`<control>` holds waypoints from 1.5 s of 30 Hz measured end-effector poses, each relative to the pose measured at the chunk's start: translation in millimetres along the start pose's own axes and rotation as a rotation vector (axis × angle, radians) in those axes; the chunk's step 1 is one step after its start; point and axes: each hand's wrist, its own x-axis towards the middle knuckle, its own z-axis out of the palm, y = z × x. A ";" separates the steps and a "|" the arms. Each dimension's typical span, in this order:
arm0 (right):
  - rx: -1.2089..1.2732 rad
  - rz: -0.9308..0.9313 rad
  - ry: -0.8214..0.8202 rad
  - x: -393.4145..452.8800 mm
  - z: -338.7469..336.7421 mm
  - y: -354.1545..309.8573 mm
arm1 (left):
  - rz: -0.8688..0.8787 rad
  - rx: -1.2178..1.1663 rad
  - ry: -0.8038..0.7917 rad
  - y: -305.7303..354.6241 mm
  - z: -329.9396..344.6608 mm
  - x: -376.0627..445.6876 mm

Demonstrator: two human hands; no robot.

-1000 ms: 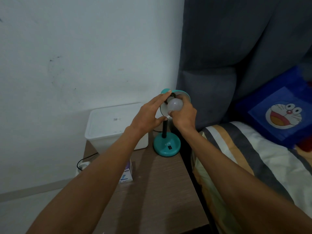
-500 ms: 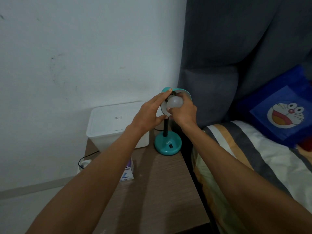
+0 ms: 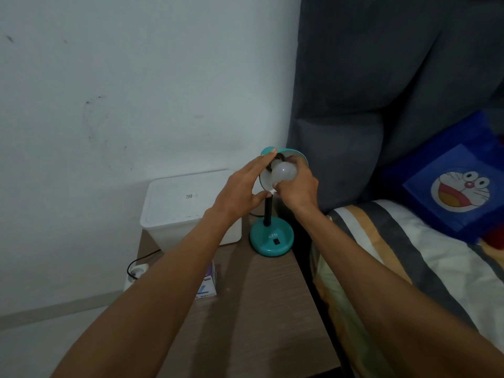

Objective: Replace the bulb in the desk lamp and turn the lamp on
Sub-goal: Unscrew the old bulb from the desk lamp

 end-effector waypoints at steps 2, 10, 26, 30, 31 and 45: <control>0.024 -0.020 -0.004 0.0 1.2 0.5 | -0.002 -0.004 0.006 0.0 0.2 -0.1; -0.218 -0.209 0.079 -10.4 8.5 5.7 | -0.010 -0.006 0.004 1.2 -0.8 0.3; -0.116 -0.199 0.025 -5.3 4.9 2.2 | -0.018 0.007 0.002 -2.2 -0.9 0.9; -0.094 -0.090 0.047 -2.6 3.5 1.9 | -0.011 0.004 0.002 -3.1 -0.4 1.3; -0.096 -0.094 0.042 -2.3 3.3 2.3 | -0.010 0.004 0.003 -3.3 -0.4 1.3; -0.195 -0.190 0.090 -4.9 5.5 3.8 | -0.035 -0.006 0.015 -2.3 0.1 1.1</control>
